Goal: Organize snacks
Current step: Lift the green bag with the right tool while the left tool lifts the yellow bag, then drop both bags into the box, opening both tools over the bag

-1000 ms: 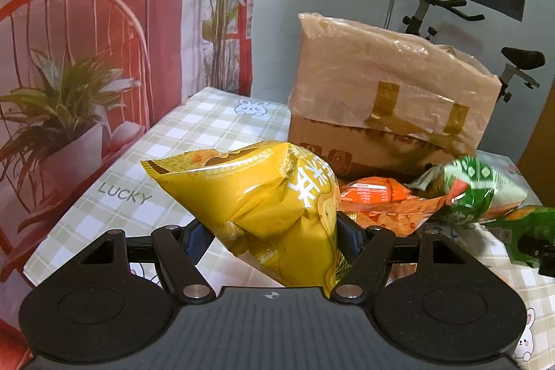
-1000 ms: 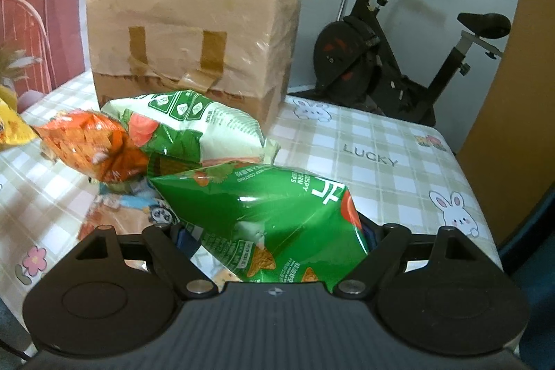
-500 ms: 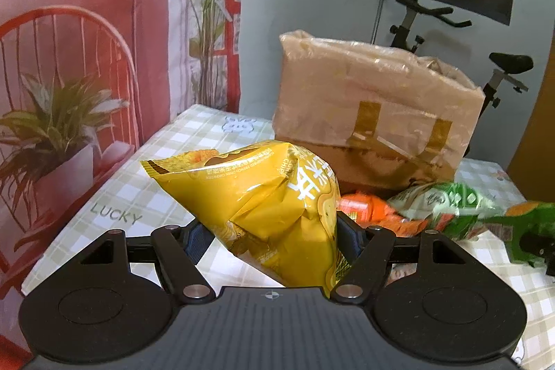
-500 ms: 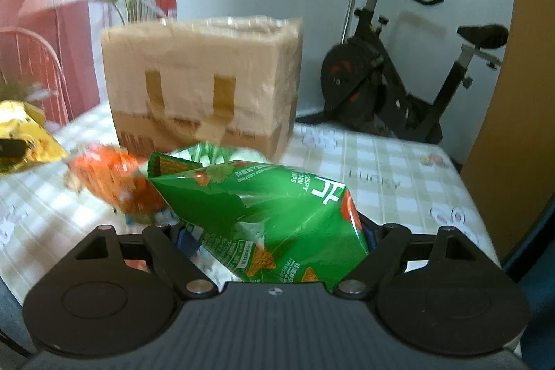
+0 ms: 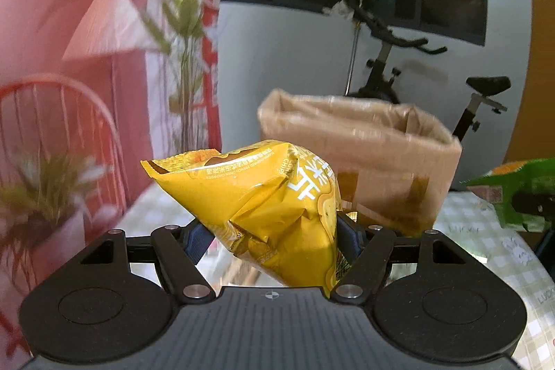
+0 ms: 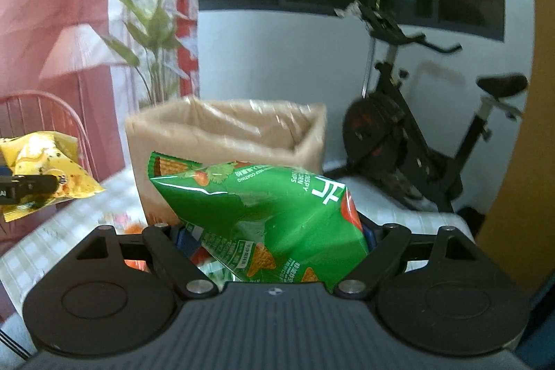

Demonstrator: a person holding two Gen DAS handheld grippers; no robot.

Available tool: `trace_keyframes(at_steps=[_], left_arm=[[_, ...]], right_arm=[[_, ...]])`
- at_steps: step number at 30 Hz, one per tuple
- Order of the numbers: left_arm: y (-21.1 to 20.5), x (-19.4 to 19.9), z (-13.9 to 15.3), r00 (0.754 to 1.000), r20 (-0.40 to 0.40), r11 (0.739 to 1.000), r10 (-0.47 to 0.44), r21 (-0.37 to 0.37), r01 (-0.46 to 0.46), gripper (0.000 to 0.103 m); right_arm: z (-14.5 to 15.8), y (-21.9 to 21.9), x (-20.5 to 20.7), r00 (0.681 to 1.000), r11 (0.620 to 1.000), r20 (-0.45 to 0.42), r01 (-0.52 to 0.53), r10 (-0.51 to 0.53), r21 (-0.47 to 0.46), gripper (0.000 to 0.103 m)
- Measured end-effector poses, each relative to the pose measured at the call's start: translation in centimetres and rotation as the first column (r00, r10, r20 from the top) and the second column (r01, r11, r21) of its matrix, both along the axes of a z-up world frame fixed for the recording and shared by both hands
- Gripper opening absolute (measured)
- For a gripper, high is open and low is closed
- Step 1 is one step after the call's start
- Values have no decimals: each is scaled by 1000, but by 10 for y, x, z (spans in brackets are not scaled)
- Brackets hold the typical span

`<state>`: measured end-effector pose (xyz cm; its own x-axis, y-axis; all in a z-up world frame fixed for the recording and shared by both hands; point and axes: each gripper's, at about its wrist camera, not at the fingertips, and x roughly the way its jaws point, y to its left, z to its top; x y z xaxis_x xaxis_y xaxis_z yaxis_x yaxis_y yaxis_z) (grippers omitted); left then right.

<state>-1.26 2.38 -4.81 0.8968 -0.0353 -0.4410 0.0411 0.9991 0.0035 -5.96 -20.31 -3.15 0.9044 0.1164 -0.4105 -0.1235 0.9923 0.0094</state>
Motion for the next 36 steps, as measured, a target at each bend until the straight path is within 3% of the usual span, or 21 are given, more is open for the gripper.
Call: trace_keyframes(at_steps=[7,13,22,27,31,36], left_arm=[[-14,42,48,994,83,998,-68,22,66,75],[-39,102,68,988,92,991,-123,70,117,75],[-57,196,49,991,-11,985,-136,106,137,75],[-52,224,38,988,-56,982,-142,115,147,77],[-47,237,29,985,-91,982,-146,107,156,80],[-44,238,26,988,-79,984,-133,108,141,89]], right_arm=[[43,9,58,996,998,71,-58,60,-36,85],[45,13,138,996,997,33,-81,81,-11,85],[6,18,237,994,998,-98,-61,58,-33,85],[-12,14,254,984,997,-162,-74,68,-35,86],[-15,9,257,980,995,-176,-95,93,0,96],[-13,14,254,980,993,-170,-108,98,-46,100]])
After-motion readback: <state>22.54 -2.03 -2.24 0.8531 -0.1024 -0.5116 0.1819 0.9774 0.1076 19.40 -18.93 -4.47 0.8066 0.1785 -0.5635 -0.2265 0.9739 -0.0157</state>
